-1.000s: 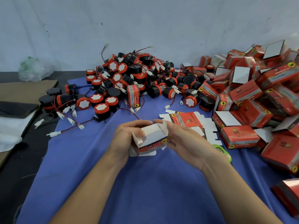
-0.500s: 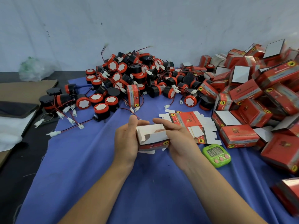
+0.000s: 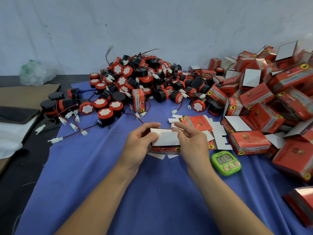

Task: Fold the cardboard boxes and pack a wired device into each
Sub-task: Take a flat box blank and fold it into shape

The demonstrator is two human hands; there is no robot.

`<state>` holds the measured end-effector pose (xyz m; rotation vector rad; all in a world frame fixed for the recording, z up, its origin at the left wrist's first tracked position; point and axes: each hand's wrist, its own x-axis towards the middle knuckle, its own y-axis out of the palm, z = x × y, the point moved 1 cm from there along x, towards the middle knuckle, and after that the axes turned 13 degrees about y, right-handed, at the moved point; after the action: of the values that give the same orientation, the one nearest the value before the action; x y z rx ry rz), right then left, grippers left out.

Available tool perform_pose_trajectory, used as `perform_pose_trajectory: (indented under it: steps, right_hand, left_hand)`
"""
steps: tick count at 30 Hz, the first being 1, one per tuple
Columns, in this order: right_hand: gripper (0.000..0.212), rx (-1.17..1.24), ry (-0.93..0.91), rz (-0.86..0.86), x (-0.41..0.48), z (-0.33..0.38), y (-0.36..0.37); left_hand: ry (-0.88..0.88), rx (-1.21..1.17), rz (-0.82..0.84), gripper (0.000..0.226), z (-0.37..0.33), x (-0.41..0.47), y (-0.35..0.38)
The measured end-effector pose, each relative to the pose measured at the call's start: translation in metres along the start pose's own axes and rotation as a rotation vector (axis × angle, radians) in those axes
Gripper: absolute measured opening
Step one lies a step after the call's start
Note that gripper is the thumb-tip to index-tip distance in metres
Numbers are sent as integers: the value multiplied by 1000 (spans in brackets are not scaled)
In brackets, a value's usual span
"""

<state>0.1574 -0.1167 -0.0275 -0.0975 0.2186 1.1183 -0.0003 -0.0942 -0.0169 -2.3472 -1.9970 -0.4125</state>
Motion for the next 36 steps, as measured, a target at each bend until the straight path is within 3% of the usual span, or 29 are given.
perform_pose_trajectory:
  steps: [4, 7, 10, 15, 18, 23, 26, 28, 30, 31, 36]
  right_hand:
    - [17, -31, -89, 6, -2, -7, -2]
    - [25, 65, -73, 114, -6, -8, 0]
    - [25, 120, 7, 254, -7, -5, -4]
    - [25, 158, -35, 255, -12, 2, -10]
    - [38, 41, -75, 248, -12, 6, -16]
    - [34, -198, -233, 324, -19, 5, -21]
    - [34, -302, -334, 232, -20, -1, -20]
    - [27, -293, -314, 118, -19, -3, -15]
    - [7, -179, -264, 22, -20, -4, -11]
    - [9, -107, -220, -3, -21, -4, -10]
    - [26, 15, 100, 183, -16, -12, -5]
  left_hand:
    - [57, 115, -61, 25, 5, -1, 4]
    - [110, 183, -88, 33, 7, -1, 4]
    - [91, 158, -70, 32, 8, 2, 0]
    - [85, 92, -50, 36, 9, 0, -3]
    - [118, 51, -46, 28, 9, -3, -2]
    - [125, 113, -85, 25, 9, -5, -3]
    - [139, 104, -68, 21, 9, -5, -1]
    - [148, 95, -54, 19, 9, -5, 0]
    - [147, 75, -33, 22, 9, -6, 0]
    - [147, 64, -20, 22, 9, -7, -1]
    - [197, 57, 6, 18, 9, -12, 0]
